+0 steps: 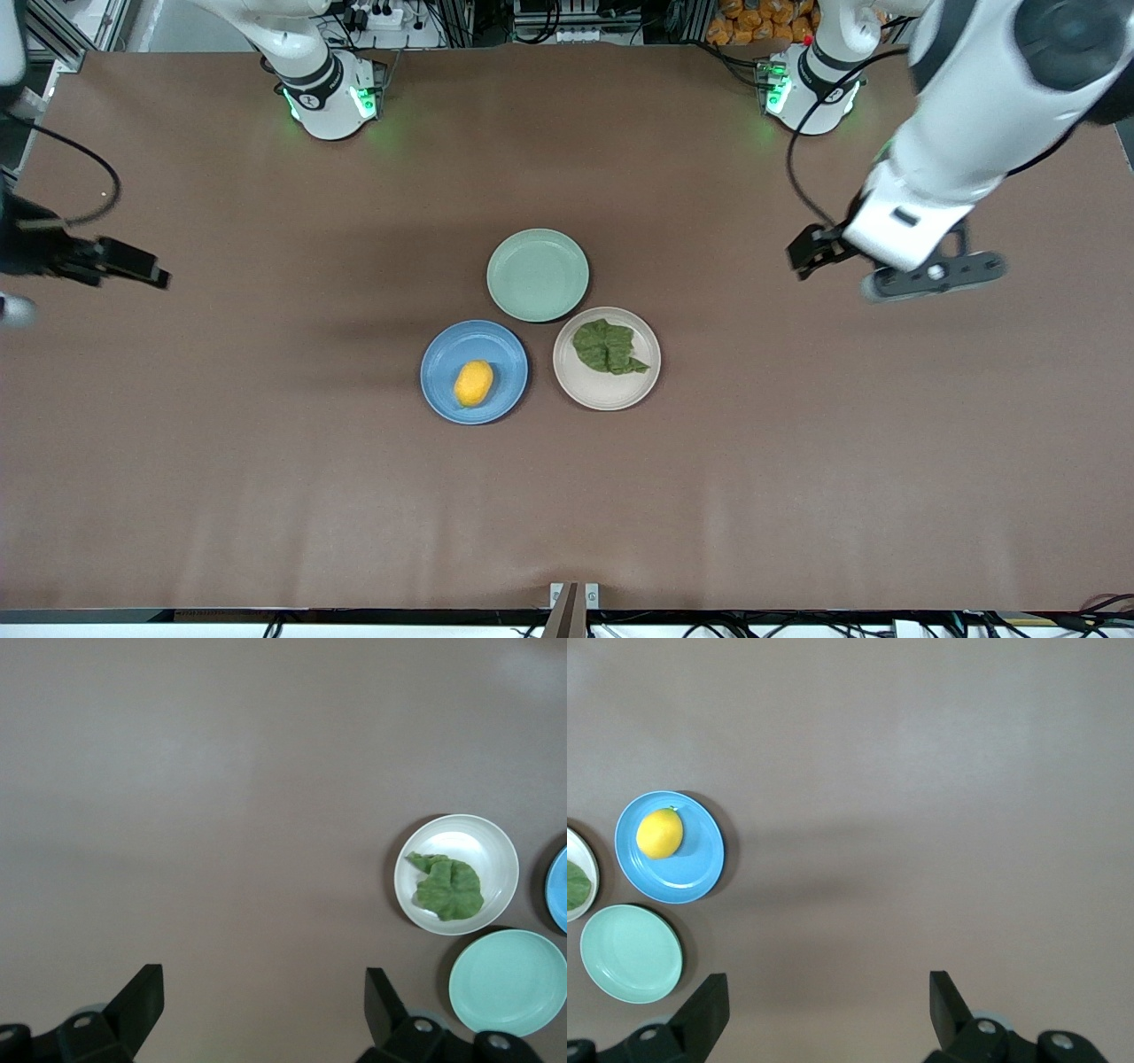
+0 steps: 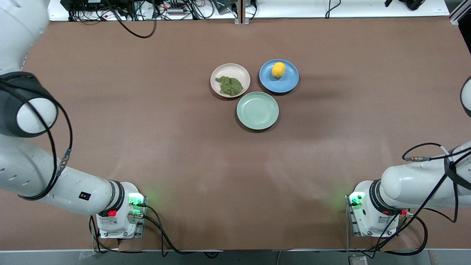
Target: Place lemon and lettuce in plates
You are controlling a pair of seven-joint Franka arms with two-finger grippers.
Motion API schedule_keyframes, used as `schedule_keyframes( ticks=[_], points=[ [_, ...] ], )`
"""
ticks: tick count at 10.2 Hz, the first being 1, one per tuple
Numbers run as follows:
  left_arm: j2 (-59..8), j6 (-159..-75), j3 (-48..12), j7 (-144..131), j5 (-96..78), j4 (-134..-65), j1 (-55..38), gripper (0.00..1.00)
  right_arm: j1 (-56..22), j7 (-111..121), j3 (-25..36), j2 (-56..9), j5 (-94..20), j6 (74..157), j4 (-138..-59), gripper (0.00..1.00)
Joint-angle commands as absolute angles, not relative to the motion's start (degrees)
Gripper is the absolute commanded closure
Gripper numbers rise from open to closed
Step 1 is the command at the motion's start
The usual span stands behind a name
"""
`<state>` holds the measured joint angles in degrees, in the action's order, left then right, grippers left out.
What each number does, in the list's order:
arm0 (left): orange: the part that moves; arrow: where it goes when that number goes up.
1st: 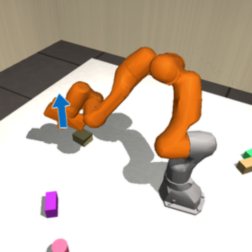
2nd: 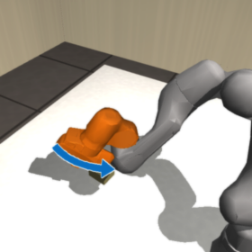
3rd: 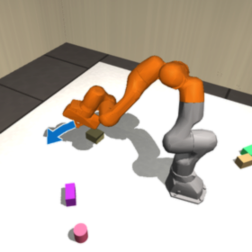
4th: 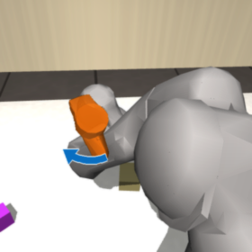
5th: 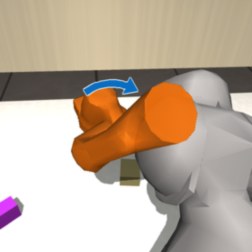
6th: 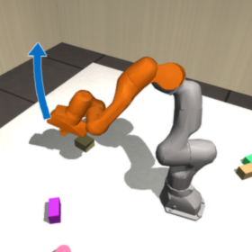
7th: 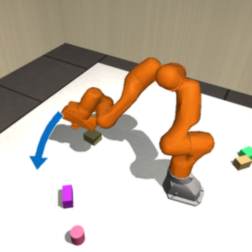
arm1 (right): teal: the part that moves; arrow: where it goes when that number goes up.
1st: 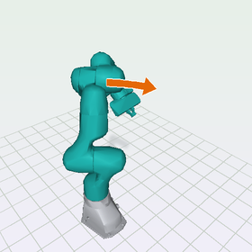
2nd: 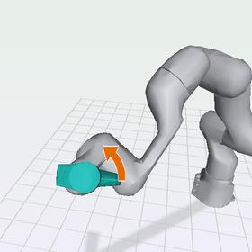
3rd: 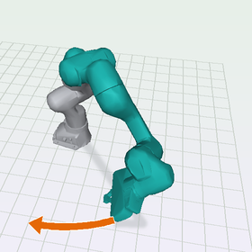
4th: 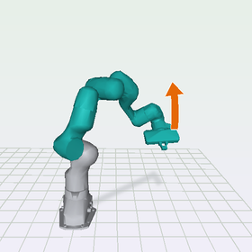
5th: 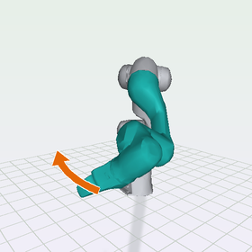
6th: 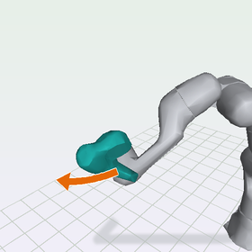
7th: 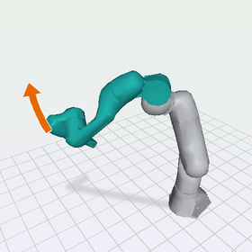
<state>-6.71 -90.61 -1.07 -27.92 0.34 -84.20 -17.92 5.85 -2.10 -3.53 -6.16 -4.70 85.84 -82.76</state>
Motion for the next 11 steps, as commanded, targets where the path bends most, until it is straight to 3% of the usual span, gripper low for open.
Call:
schedule_keyframes(
  ticks=[1,6,8,11],
  points=[
    [-1.8,-87.5,-1.0,-26.6,-1.0,-86.7,-16.2,0.0,5.3,-1.3,-4.4,-2.4,-1.0,84.0,-86.0,0.0],
    [0.2,-87.3,-1.6,-17.3,-1.6,-87.6,-10.0,0.0,3.3,-0.9,-4.2,-1.8,1.3,83.8,-87.7,0.0],
    [0.0,-86.9,-5.9,-15.7,-1.5,-87.3,-5.0,0.0,3.3,0.3,-4.2,-1.9,1.1,84.5,-87.7,0.0],
    [-0.4,-86.9,-6.7,-14.0,-1.2,-87.0,-2.9,0.0,3.3,0.3,-4.2,-1.9,0.8,85.5,-88.1,0.0]
  ],
)
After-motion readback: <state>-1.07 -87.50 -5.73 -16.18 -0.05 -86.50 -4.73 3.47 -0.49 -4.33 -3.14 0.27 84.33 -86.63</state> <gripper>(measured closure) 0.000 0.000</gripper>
